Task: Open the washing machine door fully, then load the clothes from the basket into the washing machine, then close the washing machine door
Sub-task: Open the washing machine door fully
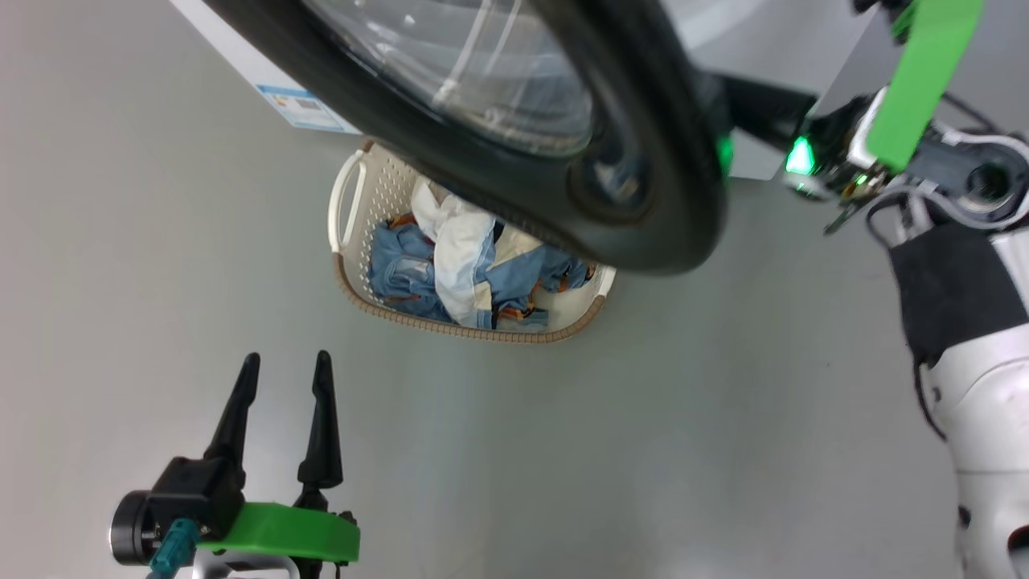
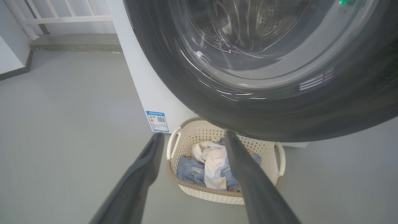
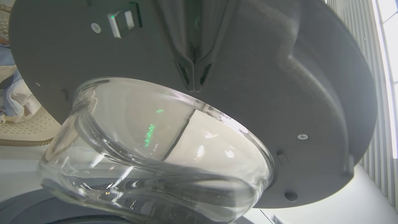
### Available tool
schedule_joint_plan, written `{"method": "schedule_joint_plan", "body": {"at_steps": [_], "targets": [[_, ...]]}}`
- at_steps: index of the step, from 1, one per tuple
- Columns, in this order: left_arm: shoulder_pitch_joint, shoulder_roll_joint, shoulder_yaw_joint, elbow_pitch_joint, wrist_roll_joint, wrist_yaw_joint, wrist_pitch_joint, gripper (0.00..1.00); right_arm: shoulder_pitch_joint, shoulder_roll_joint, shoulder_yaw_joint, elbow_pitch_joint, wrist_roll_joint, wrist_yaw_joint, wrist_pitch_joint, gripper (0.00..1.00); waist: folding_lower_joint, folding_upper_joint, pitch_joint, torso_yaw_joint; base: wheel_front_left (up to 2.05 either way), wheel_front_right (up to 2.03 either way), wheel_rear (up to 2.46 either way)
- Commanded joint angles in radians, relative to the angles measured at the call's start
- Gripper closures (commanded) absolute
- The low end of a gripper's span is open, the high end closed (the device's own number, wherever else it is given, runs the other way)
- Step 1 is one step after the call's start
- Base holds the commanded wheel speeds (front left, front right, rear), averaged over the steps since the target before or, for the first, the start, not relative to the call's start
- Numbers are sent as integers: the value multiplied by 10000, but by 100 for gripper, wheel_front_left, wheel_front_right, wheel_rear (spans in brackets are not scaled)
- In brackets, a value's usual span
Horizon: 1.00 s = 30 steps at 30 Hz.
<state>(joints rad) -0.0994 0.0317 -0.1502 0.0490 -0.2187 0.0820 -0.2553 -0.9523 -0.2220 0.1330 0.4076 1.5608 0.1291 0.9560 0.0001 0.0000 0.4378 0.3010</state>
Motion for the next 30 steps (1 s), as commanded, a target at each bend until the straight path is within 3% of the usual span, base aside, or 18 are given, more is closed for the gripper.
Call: {"method": "schedule_joint_plan", "body": {"at_steps": [1,13,30], "targets": [[145,185,375,-148,-96,-31,-65,0,314,354,292,-436,150,16,186,100,-1,0,-198,-101,0,0,0],[318,185,304,53,-433,-38,-65,0,1949,1201,1306,-1282,-85,16,78,100,-1,0,-1342,-141,0,0,0],[724,185,143,400,-632,-271,-65,0,3101,1704,3046,-759,-198,16,-2122,100,-1,0,-2890,273,0,0,0]]}}
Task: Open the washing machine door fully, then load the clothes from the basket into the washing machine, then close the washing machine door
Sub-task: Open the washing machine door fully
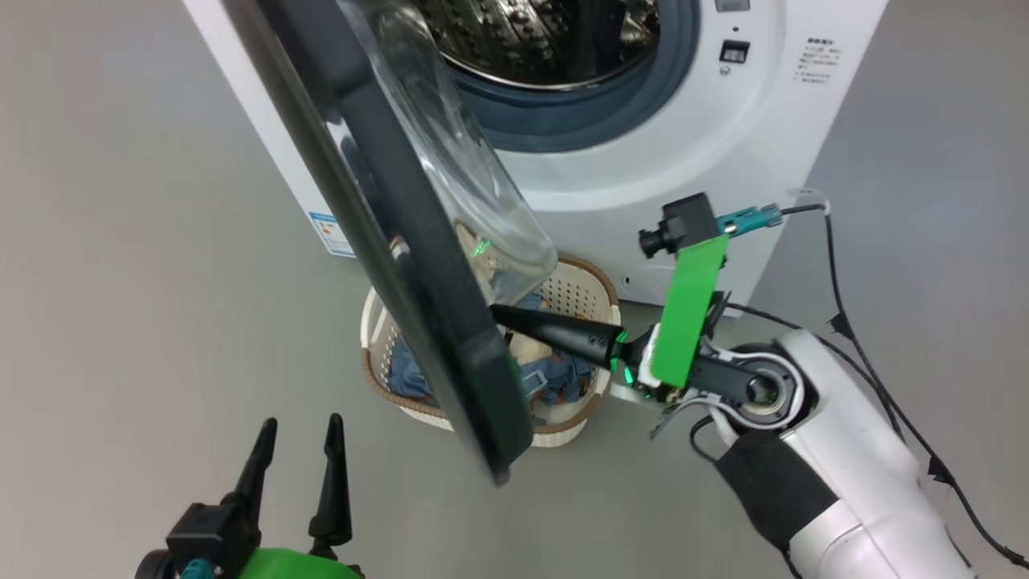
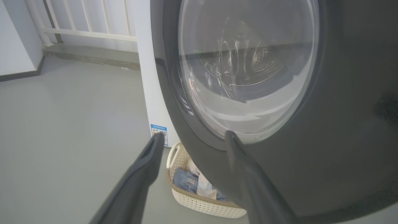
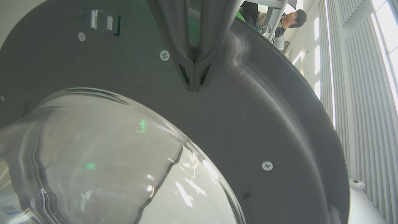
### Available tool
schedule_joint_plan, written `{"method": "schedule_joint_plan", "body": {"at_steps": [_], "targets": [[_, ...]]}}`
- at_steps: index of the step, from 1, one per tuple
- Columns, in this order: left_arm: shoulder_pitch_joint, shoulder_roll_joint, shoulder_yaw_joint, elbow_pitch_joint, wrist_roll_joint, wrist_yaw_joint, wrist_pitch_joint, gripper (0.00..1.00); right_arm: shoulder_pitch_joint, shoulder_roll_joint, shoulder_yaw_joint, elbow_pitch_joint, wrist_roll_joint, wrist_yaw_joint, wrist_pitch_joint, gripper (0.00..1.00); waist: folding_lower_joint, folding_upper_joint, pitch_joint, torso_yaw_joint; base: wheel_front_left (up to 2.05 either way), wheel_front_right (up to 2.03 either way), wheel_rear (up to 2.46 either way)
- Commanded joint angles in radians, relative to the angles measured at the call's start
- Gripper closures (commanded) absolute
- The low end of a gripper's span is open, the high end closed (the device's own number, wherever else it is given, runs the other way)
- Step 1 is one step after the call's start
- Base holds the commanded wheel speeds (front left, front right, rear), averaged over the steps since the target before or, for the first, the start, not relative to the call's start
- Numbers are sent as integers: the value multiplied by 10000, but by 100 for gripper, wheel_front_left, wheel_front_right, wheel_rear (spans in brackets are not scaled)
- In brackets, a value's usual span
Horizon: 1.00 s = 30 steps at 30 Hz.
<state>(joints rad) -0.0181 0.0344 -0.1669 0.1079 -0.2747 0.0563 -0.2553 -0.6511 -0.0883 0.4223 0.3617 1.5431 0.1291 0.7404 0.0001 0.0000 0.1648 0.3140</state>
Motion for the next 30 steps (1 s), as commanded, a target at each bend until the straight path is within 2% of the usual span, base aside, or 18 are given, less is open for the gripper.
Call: {"method": "schedule_joint_plan", "body": {"at_steps": [1,14,25,26,27,28,29,30], "targets": [[-77,158,281,-182,-74,-24,-65,0,102,372,305,-301,56,16,-90,100,-1,0,-190,168,0,0,0],[32,158,345,-135,-62,-161,-65,0,208,379,1838,-297,975,16,-1275,100,-1,0,-692,270,0,0,0],[256,158,874,-121,116,-308,-65,0,397,173,1602,-783,413,16,-1692,100,-1,0,-968,-247,0,0,0],[282,158,932,-121,142,-318,-65,0,425,104,1544,-894,319,16,-1803,96,-1,0,-985,-297,0,0,0],[303,158,982,-121,165,-329,-65,0,449,22,1504,-1017,209,16,-1920,80,-1,0,-989,-339,0,0,0],[317,158,1032,-123,185,-338,-65,0,474,-70,1473,-1133,95,16,-2049,57,-1,0,-986,-386,0,0,0],[325,158,1079,-126,202,-344,-65,0,482,-177,1459,-1270,-48,16,-2197,49,-1,0,-981,-434,0,0,0],[335,158,1133,-133,215,-346,-65,0,486,-296,1463,-1428,-215,16,-2379,18,-1,0,-983,-492,0,0,0]]}}
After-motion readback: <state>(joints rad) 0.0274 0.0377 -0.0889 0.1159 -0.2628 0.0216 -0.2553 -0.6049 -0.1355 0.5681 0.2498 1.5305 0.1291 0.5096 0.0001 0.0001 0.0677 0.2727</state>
